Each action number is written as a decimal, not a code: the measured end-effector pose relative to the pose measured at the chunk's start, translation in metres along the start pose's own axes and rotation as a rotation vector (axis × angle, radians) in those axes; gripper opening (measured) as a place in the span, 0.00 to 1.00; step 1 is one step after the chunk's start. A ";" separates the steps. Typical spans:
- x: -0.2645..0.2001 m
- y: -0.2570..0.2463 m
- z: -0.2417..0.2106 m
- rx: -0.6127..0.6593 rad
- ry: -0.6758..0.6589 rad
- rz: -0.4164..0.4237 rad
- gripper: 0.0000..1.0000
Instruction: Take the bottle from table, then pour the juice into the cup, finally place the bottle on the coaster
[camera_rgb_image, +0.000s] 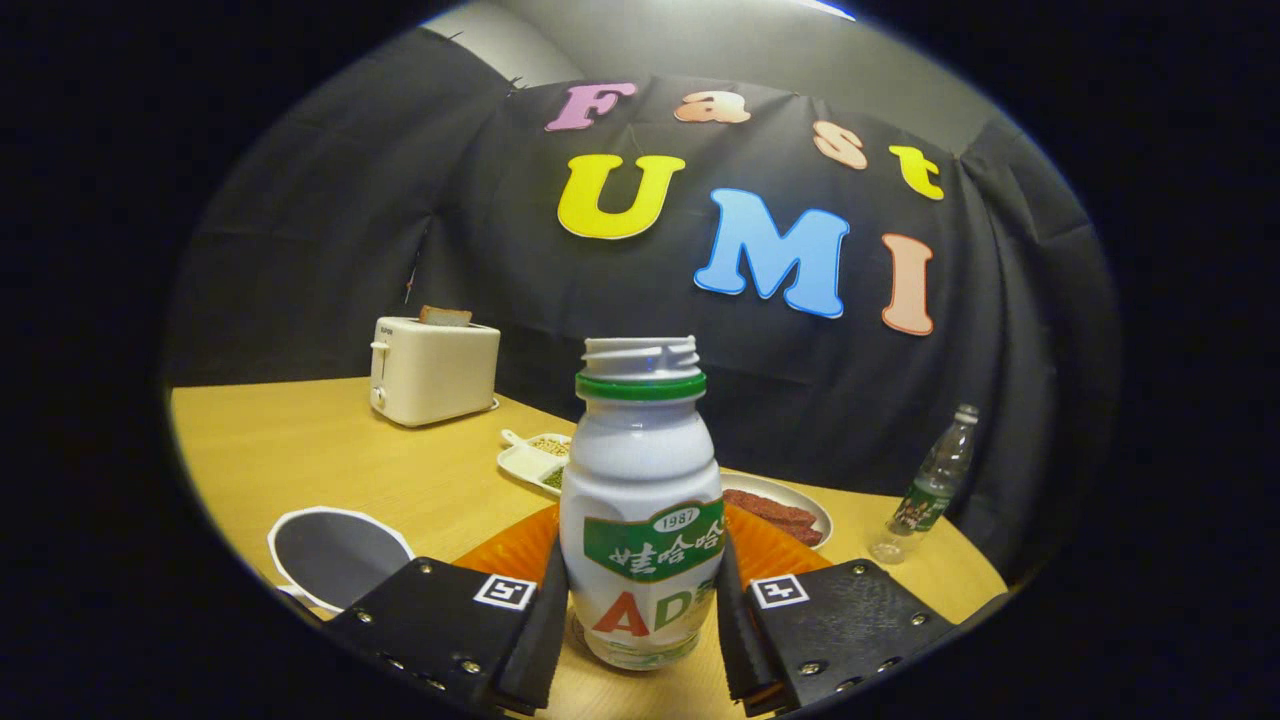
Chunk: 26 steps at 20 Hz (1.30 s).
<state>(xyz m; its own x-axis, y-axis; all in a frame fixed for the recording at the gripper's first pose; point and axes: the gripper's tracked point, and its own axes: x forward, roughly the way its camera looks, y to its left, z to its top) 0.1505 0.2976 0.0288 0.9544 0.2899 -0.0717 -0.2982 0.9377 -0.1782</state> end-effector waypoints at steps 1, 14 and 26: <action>0.003 -0.003 -0.002 0.025 0.003 -0.001 0.64; 0.015 -0.010 -0.011 0.182 -0.013 0.009 0.64; 0.013 -0.005 -0.028 0.140 0.032 0.015 0.73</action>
<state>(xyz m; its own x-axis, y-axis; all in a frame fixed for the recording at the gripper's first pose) 0.1639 0.2913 0.0015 0.9483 0.2996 -0.1052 -0.3049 0.9516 -0.0382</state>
